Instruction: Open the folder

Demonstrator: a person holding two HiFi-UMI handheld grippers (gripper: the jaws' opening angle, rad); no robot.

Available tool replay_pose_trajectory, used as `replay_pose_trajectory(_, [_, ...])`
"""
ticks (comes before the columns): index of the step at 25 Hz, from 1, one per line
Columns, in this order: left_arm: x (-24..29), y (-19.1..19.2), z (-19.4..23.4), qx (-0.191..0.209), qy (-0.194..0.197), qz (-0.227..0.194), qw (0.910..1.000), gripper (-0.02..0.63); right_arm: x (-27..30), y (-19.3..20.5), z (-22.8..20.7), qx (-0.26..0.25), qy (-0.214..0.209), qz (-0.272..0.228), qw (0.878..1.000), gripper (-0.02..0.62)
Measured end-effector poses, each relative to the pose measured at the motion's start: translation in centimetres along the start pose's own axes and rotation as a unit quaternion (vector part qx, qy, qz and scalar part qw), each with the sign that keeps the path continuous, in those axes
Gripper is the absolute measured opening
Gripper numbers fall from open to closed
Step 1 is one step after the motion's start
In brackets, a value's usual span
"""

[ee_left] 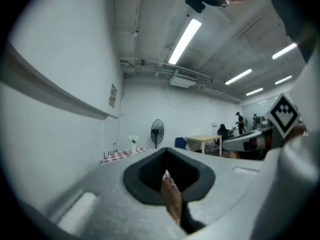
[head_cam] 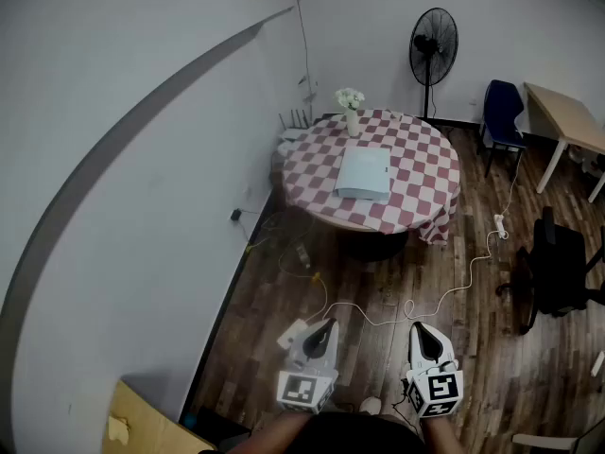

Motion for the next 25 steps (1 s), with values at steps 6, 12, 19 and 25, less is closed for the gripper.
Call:
replay_pose_trajectory(6, [1.3,0.4,1.0,0.004,-0.02,-0.013,0.9997,0.003,0.7,1.0,-2.8,0.039,0.008,-0.006,0.999,0.002])
replay_pose_trajectory(12, [4.3,1.5,3.3,-0.008,-0.023,-0.008,0.9997,0.003,3.6,1.8,-4.8,0.044,0.016,0.014,0.999,0.003])
replay_pose_trajectory(19, [12.3,2.3,7.3,-0.036,-0.006,-0.005,0.9993,0.003,11.4,1.2,-7.9,0.026,0.035,0.025,0.999,0.002])
replay_pose_trajectory(25, [21.3,2.0,13.2,-0.044,0.005,0.001,0.999,0.003,21.9,0.2,-10.4,0.016,0.034,0.046,0.998,0.003])
Point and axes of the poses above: the fingertips, and each gripper's own axes: x forward along the fingers, z to its left, y out of its underside, the point moved 3 cm from there along -x, backward along the fingers, and after that the axes turned 8 degrees about -x, right-handed, at the moved point
